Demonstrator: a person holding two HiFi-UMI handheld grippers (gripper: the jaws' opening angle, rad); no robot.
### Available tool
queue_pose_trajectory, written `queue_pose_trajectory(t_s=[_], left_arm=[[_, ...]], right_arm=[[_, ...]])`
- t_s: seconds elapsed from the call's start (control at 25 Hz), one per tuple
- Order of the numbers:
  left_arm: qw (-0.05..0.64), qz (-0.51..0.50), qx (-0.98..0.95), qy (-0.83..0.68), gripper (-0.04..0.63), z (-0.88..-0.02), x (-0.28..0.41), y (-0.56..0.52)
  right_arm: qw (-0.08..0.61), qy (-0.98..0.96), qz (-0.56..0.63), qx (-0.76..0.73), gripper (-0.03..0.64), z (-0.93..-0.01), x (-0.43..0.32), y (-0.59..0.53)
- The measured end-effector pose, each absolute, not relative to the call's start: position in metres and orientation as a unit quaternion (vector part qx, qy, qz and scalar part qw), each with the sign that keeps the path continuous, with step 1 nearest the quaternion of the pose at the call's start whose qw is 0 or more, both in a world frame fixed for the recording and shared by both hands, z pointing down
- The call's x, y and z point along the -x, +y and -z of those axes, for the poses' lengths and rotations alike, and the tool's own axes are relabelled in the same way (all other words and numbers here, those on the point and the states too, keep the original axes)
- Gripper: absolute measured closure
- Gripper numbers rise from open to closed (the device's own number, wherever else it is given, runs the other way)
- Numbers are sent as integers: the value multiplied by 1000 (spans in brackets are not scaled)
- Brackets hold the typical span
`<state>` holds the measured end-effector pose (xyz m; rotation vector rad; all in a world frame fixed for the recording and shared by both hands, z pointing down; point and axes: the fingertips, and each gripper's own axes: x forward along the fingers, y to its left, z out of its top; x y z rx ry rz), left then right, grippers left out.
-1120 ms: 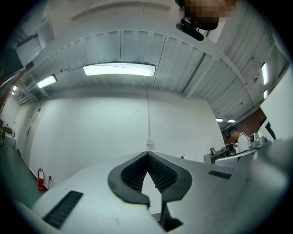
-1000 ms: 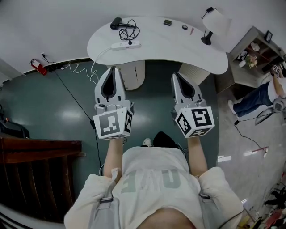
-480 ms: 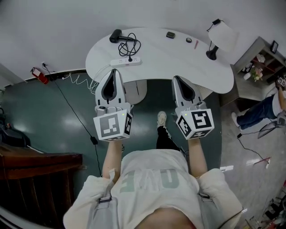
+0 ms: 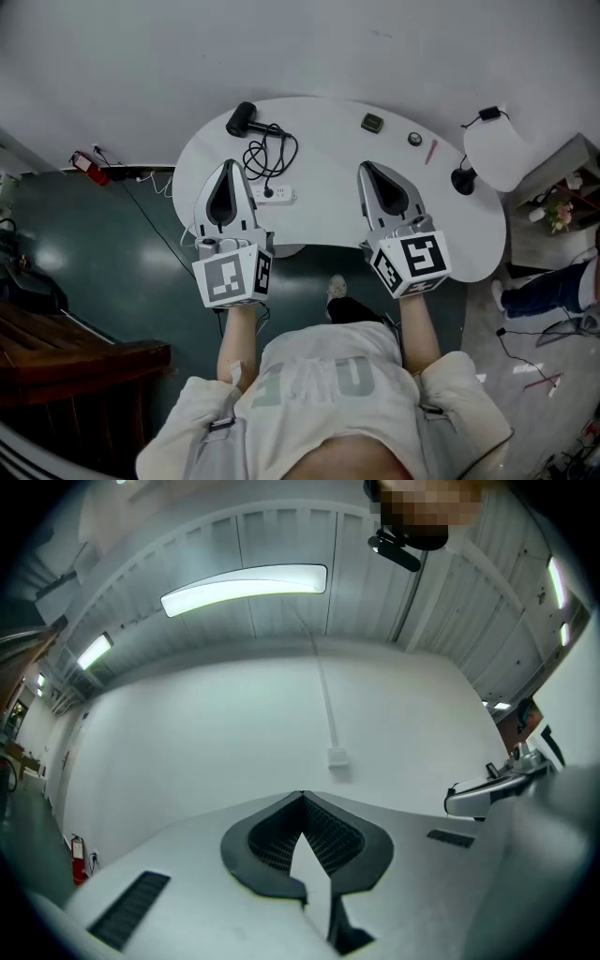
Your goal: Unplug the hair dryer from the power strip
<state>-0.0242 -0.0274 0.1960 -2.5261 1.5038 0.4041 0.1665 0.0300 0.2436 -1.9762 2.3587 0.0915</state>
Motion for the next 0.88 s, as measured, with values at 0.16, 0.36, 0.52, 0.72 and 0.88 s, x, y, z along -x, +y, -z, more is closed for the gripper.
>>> queue_pose_trajectory(t_s=[0.16, 0.36, 0.52, 0.72, 0.88], left_arm=[[79, -124, 834, 532, 581, -195, 0, -81], [91, -106, 833, 536, 581, -200, -32, -134], [77, -87, 832, 542, 581, -202, -39, -166], [72, -93, 839, 532, 581, -199, -40, -193], [74, -101, 842, 524, 581, -194, -41, -207]], right_arm=[[17, 794, -37, 606, 595, -238, -183, -28], [-13, 839, -65, 539, 595, -231, -178, -85], [-9, 849, -61, 525, 595, -230, -169, -122], [-10, 848, -52, 527, 596, -231, -160, -151], [3, 852, -43, 522, 595, -232, -157, -158]])
